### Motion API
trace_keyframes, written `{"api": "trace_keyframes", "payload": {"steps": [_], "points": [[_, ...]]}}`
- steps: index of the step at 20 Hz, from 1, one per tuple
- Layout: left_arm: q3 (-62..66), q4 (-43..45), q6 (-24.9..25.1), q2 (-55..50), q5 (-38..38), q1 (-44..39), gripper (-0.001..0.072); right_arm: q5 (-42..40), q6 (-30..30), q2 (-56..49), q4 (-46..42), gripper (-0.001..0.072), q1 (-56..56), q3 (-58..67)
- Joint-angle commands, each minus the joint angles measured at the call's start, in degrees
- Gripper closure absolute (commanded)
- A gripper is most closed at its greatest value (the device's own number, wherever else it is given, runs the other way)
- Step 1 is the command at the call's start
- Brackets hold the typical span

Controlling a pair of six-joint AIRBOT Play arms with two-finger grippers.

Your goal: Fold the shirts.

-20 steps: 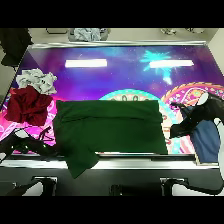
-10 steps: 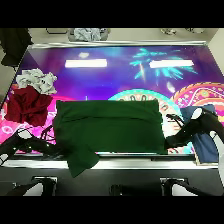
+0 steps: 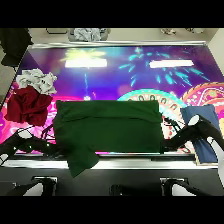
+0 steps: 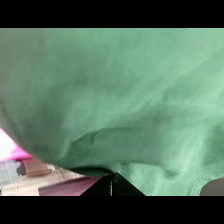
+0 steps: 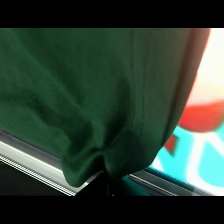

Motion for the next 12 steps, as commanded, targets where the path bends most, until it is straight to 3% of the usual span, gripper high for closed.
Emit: {"api": "trace_keyframes", "payload": {"steps": [1,5,7,12], "points": [[3.8,-0.39,1.16,1.25,0.35,0.11,0.0675,-2.8,-0.04,1.6,0.26,0.0674,0.0,2.01],[13.73,-1.01,0.98,6.16,-3.89,0.09,0.0677,-2.08,-2.08,5.55,2.16,0.0675,0.0,9.68],[18.58,-1.03,-1.46,7.1,-3.23,0.09,0.0679,-3.23,-2.03,5.79,4.22,0.0675,0.0,13.55],[33.33,-1.18,-1.92,-2.67,0.59,0.07,0.0679,-12.57,-0.76,-0.28,8.13,0.0674,0.07,24.85]]}}
